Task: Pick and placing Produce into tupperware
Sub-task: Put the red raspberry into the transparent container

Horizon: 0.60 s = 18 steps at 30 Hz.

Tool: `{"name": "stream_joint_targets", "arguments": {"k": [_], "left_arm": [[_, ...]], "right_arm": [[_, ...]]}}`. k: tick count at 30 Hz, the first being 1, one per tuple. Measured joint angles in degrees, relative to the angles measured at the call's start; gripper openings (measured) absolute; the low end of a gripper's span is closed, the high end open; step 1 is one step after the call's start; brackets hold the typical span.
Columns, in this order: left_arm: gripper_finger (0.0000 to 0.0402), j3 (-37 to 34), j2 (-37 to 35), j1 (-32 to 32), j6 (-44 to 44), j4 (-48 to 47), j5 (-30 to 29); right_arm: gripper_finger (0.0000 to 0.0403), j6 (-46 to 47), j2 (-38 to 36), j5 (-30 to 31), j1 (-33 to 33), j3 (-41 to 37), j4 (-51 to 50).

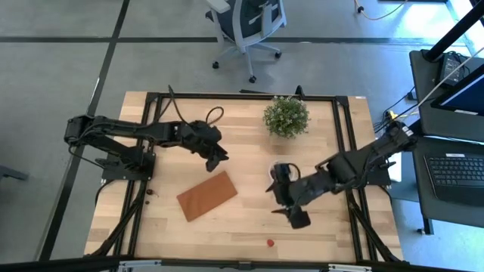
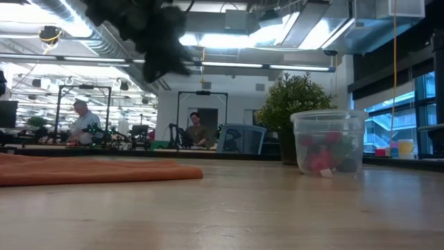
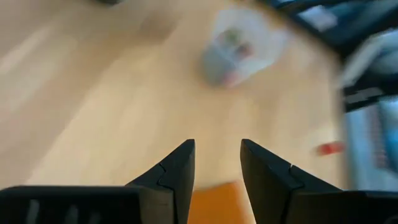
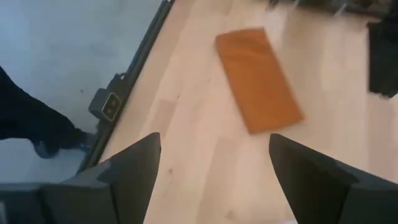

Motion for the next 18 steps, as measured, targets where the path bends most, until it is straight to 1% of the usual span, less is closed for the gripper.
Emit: {"name": "stream_joint_targets", "arguments": {"k": [3, 6, 10, 13, 18], "left_arm": [[0.0121, 0.0, 0.0, -1.6, 0.5, -6.7, -7.1], [0.0121, 0.0, 0.0, -3.4, -1.2, -8.9, -11.0], [0.0121, 0.0, 0.0, -5.7, -4.0, -8.4, -13.7], [0.0121, 0.0, 0.0, -7.1, -4.8, -8.5, -15.5], [0.0121, 0.0, 0.0, -9.1, -6.3, -8.5, -16.8]], "right_arm": [[0.0300, 3.8, 2.7, 0.2, 2.0, -0.2, -0.1], [0.0300, 8.4, 7.1, 0.3, 4.1, -0.2, 0.1], [0.0300, 10.8, 13.7, 2.2, 6.7, -0.3, 0.2], [0.0300, 11.9, 18.8, 2.2, 8.4, -0.3, 0.9], [0.0300, 12.7, 24.5, 2.2, 11.0, -0.3, 3.6]]}}
